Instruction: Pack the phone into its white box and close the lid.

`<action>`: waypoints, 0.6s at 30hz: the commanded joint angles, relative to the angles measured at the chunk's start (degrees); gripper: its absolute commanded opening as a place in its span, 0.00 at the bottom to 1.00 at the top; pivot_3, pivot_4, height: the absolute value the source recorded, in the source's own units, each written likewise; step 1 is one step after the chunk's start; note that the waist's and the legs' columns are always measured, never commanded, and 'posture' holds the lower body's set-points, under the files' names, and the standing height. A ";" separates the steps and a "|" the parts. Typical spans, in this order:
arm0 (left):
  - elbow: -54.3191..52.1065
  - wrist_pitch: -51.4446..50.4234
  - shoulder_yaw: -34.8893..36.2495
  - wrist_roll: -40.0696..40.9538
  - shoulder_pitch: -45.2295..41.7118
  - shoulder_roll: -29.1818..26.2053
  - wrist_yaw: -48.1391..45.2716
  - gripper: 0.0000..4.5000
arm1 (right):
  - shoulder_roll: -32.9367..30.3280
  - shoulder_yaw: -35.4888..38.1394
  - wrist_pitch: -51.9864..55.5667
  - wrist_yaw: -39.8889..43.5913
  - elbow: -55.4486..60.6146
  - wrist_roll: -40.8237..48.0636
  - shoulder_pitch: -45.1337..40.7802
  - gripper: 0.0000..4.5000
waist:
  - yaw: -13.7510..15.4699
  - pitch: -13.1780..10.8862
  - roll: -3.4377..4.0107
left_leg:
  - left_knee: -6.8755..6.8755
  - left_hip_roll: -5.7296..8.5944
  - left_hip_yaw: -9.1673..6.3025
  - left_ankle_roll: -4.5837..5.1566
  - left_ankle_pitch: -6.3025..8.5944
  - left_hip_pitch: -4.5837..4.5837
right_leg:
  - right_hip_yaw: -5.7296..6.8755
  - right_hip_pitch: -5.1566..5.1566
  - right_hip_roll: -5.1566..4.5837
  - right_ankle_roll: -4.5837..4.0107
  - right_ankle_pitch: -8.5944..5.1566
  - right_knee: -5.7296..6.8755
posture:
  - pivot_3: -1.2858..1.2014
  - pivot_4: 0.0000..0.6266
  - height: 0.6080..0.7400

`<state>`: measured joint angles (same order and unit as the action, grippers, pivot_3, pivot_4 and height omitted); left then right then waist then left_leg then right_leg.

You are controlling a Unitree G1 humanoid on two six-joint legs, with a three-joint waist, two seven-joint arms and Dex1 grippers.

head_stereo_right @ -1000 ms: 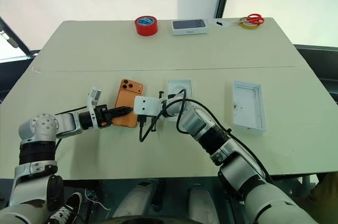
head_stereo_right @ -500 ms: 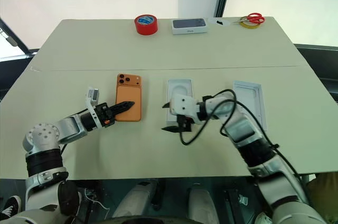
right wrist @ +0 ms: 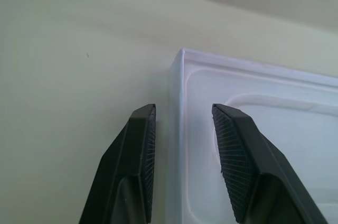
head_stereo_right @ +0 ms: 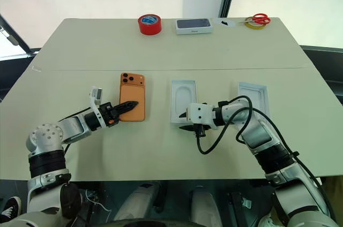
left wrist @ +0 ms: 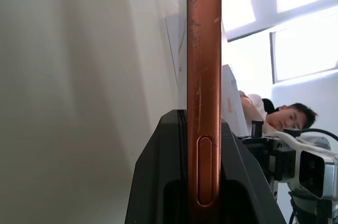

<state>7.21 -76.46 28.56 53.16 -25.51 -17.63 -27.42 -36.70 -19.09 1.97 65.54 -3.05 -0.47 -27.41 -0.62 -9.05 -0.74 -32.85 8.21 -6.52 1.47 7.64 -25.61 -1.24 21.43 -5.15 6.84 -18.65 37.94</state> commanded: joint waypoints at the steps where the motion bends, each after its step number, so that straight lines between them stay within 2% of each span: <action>1: -1.02 1.43 1.31 2.77 -1.78 0.18 -0.30 0.00 | -0.22 0.57 -1.62 -0.08 -0.25 -0.22 -0.43 0.37 | 0.01 0.00 0.00 | 0.00 0.00 0.00 0.00 0.00 0.00 | 0.00 0.00 0.00 0.00 0.00 0.00 | 0.52 0.24 0.97; 2: -0.59 1.76 2.61 3.49 -2.38 0.99 0.85 0.00 | -0.16 0.64 -1.69 -0.10 -0.47 -0.21 -0.41 0.37 | 0.02 0.00 0.00 | 0.00 0.00 0.00 0.00 0.00 0.00 | 0.00 0.00 0.00 0.00 0.00 0.00 | 0.52 0.24 0.97; 3: -0.51 2.34 3.32 3.90 -2.76 1.48 1.36 0.00 | -0.09 0.68 -1.49 0.17 -0.56 -0.02 -0.37 0.31 | 0.06 -0.01 -0.01 | 0.00 0.00 0.00 0.00 0.00 0.00 | 0.00 -0.01 0.00 0.00 0.00 0.00 | 0.52 0.24 0.97; 5: -0.66 2.87 3.99 4.61 -3.11 2.00 2.03 0.00 | 0.14 0.74 -0.82 0.63 -0.46 0.54 -0.39 0.17 | 0.08 -0.03 -0.05 | -0.03 0.00 -0.01 0.00 0.00 -0.01 | 0.02 -0.01 0.00 0.01 0.01 0.00 | 0.52 0.24 0.97; 6: -0.77 2.94 4.21 4.86 -3.27 2.26 2.71 0.00 | 0.40 0.74 -0.61 0.45 -0.20 0.59 -0.46 0.06 | 0.04 -0.03 -0.05 | -0.03 0.00 -0.02 0.00 0.00 -0.01 | 0.03 -0.01 0.00 0.01 0.01 0.00 | 0.52 0.24 0.97; 7: -0.89 2.91 4.32 5.20 -3.38 2.44 3.37 0.00 | 0.67 0.74 -0.33 0.30 0.21 0.70 -0.48 0.01 | 0.03 -0.03 -0.05 | -0.04 0.00 -0.02 0.00 0.00 -0.01 | 0.03 -0.01 0.00 0.01 0.01 0.00 | 0.52 0.24 0.97; 13: -0.61 3.50 4.93 7.28 -5.10 3.93 6.78 0.00 | 3.30 -1.53 1.06 -2.20 2.99 -1.85 -0.59 0.01 | -0.13 -0.04 -0.07 | -0.03 0.00 -0.03 0.00 0.00 0.00 | 0.03 -0.01 0.01 0.01 0.01 0.01 | 0.52 0.24 0.97; 18: -2.31 4.96 3.31 7.45 -6.17 5.90 8.85 0.00 | 10.32 -3.94 7.65 -6.67 4.77 -4.29 -3.96 0.01 | -0.17 -0.05 -0.07 | -0.04 -0.01 -0.04 -0.01 -0.01 0.00 | 0.02 0.01 0.03 0.01 0.01 0.03 | 0.52 0.24 0.97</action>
<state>7.59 -72.79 32.15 58.34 -30.49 -11.70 -18.48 -27.19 -22.96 8.63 60.29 -1.50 -4.31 -29.60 -0.78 -9.09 -0.82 -32.89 8.20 -6.56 1.46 7.64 -25.61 -1.22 21.45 -5.11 6.85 -18.64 37.97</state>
